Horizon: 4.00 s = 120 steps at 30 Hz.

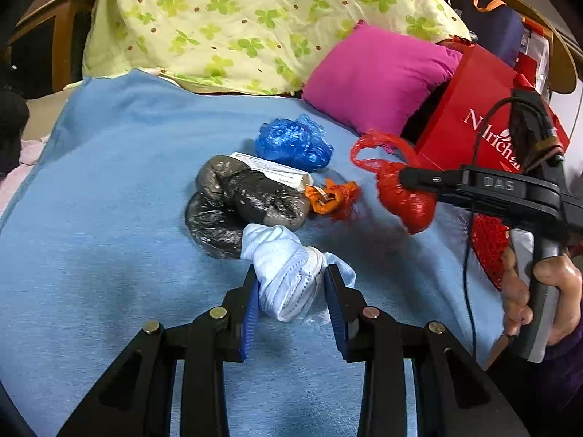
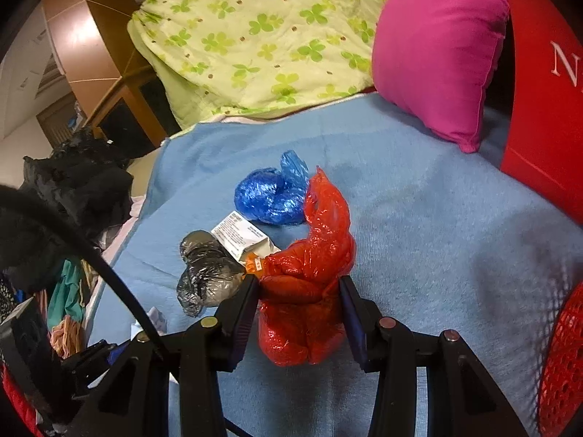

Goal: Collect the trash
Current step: 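Carry the cloth and red bag over the red mesh basket with both tools, then open both tools to drop the cloth and red bag into the basket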

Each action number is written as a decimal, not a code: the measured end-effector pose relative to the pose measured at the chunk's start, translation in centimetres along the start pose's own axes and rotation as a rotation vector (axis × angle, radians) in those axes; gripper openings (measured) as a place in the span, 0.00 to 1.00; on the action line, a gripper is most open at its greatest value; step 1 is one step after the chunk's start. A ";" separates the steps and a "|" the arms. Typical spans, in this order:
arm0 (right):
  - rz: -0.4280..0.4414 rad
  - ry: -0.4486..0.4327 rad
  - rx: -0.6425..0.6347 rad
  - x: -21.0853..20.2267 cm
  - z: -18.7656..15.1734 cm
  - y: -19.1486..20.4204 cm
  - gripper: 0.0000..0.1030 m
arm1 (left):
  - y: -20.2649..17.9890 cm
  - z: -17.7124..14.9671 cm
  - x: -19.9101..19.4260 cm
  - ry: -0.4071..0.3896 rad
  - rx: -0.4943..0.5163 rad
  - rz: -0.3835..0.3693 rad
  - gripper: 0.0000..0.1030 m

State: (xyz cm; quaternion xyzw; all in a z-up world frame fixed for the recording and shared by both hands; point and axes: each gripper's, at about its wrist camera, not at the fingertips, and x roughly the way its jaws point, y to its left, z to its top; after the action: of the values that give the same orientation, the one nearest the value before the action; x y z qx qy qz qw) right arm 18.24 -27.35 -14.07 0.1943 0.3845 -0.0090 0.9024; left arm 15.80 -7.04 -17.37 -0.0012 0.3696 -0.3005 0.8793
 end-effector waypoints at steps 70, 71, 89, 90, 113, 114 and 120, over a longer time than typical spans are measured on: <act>-0.041 -0.612 0.164 -25.4 -4.3 -12.1 0.46 | -24.6 6.5 -5.2 -0.072 0.287 -0.061 0.35; -0.045 -0.619 0.179 -25.7 -4.5 -12.6 0.46 | -25.1 6.7 -5.2 -0.076 0.294 -0.065 0.35; -0.040 -0.650 0.443 -28.2 -6.4 -20.9 0.46 | -33.3 8.7 -4.1 -0.109 0.364 -0.199 0.37; -0.036 -0.650 0.456 -28.3 -6.5 -21.2 0.46 | -33.5 8.7 -3.8 -0.102 0.358 -0.206 0.37; 0.031 -0.638 0.520 -27.6 -6.5 -21.7 0.61 | -30.1 6.8 -0.6 -0.013 0.294 -0.171 0.63; 0.030 -0.638 0.510 -27.5 -6.4 -21.3 0.61 | -29.1 6.5 -0.7 -0.007 0.279 -0.157 0.63; 0.030 -0.624 0.390 -26.3 -5.1 -17.5 0.61 | -23.8 5.1 -1.5 -0.013 0.222 -0.050 0.64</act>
State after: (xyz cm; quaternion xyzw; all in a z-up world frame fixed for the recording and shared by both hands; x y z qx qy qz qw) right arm -6.68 -45.17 -4.93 0.3562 0.0790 -0.1276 0.9223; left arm 5.77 -26.84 -7.37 0.0851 0.3280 -0.3616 0.8686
